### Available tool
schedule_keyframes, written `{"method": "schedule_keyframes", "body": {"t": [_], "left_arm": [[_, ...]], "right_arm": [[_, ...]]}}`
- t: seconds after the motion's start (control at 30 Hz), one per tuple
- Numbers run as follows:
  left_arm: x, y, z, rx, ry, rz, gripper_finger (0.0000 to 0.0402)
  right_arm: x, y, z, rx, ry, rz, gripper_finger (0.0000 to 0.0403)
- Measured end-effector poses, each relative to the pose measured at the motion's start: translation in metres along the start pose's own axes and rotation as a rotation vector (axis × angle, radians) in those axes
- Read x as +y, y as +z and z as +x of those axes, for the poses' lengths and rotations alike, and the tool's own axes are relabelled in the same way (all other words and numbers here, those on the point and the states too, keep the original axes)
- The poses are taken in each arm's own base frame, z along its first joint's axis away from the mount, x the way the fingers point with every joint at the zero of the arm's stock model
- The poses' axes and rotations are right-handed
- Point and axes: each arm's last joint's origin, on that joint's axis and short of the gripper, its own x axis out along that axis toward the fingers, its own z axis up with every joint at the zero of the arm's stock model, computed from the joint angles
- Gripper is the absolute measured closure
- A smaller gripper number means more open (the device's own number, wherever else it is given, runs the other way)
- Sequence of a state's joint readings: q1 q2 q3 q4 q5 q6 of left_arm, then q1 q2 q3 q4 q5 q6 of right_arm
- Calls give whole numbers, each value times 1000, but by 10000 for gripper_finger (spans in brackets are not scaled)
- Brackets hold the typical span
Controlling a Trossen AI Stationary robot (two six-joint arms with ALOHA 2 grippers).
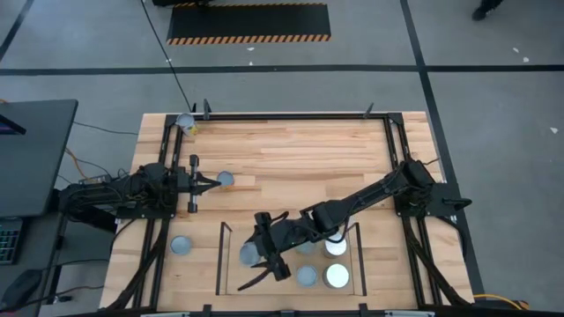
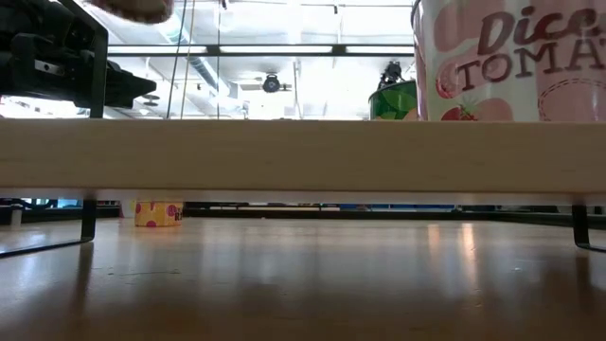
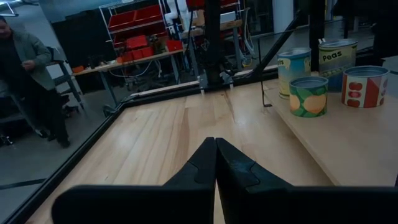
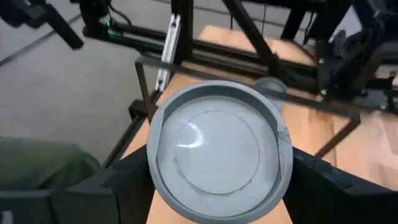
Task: Pick and place cans onto a shelf
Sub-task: Put the canned spaghetti sauce on the shelf
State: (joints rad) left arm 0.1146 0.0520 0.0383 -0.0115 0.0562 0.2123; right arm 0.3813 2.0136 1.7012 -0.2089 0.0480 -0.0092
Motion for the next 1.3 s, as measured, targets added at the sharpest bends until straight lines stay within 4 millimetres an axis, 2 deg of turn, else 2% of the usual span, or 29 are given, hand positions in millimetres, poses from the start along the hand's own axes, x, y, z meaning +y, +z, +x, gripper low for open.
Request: {"method": "schedule_keyframes", "body": {"t": [0.2,0.43,0.7,0.87,1.07,1.3], "left_arm": [[0,0,0,0,0,0,390],[0,0,0,-1,0,0,390],[0,0,0,0,0,0,390],[0,0,0,0,0,0,390],[0,0,0,0,0,0,390],[0,0,0,0,0,0,390]], "right_arm": [[-9,-19,3,117,-25,49,114],[-6,-49,12,167,-30,143,114],[9,-61,9,254,-52,149,114],[17,-61,5,272,-85,135,114],[17,-66,1,323,-163,122,113],[18,-67,0,336,-163,146,103]]}}
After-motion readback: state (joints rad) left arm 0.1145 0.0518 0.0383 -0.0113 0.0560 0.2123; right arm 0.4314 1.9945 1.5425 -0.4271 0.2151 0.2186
